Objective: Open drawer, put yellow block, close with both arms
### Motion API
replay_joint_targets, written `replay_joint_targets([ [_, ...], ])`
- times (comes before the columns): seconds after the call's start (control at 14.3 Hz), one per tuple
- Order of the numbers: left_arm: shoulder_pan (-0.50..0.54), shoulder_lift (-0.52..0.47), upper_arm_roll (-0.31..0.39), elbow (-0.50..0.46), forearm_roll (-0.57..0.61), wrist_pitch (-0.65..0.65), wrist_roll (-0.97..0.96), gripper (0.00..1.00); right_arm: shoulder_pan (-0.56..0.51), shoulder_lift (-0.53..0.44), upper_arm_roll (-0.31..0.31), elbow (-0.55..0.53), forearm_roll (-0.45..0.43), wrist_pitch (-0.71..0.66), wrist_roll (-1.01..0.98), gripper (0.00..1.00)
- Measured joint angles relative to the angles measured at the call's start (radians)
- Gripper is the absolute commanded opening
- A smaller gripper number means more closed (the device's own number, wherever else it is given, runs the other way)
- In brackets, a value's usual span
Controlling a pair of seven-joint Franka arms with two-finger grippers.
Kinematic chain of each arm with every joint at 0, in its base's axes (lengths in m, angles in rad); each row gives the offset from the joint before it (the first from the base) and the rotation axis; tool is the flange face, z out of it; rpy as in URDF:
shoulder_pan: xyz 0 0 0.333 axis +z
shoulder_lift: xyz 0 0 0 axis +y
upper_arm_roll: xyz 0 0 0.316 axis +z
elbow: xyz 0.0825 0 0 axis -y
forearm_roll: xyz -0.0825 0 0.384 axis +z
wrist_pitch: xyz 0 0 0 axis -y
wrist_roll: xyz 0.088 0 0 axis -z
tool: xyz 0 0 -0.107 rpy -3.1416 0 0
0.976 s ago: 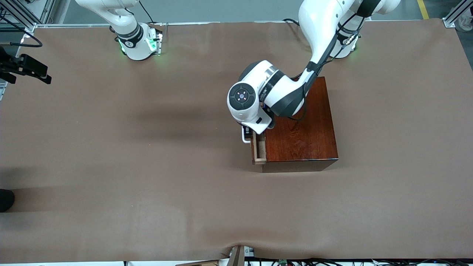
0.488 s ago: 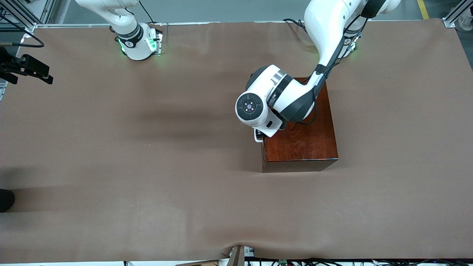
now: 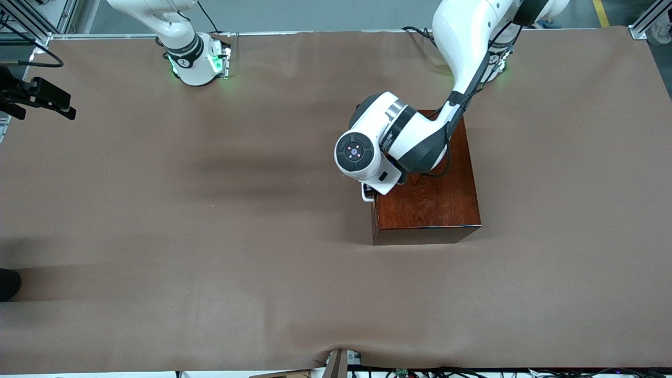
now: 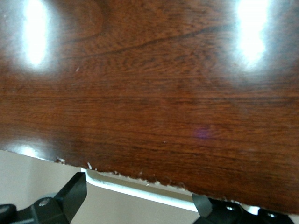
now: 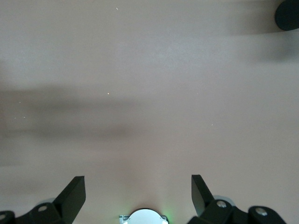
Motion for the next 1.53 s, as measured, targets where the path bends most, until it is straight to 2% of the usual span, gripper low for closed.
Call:
replay_joint_targets([
  [0.14, 0.0, -0.024, -0.006, 0.006, 0.0, -0.028, 0.003, 1.0, 0.001, 0.0, 0.0, 0.0, 0.0, 0.0, 0.0, 1.0],
  [0.28, 0.003, -0.092, -0.004, 0.007, 0.0, -0.058, 0.035, 1.0, 0.003, 0.0, 0.001, 0.0, 0.0, 0.0, 0.0, 1.0],
  [0.42, 0.018, -0.176, 0.013, 0.006, 0.002, -0.082, 0.105, 1.0, 0.004, 0.0, 0.001, 0.0, 0.0, 0.002, 0.0, 1.0],
  [0.63, 0.077, -0.247, 0.049, -0.001, 0.008, -0.092, 0.261, 1.0, 0.006, 0.001, 0.001, 0.0, 0.0, 0.002, 0.0, 1.0],
  [1.05, 0.349, -0.337, 0.063, -0.013, 0.022, -0.093, 0.665, 1.0, 0.007, 0.004, 0.001, 0.0, 0.0, 0.003, 0.0, 1.0],
  [1.53, 0.583, -0.427, 0.062, -0.055, 0.033, -0.094, 1.21, 1.0, 0.004, 0.011, -0.005, 0.0, 0.03, 0.003, 0.0, 1.0],
])
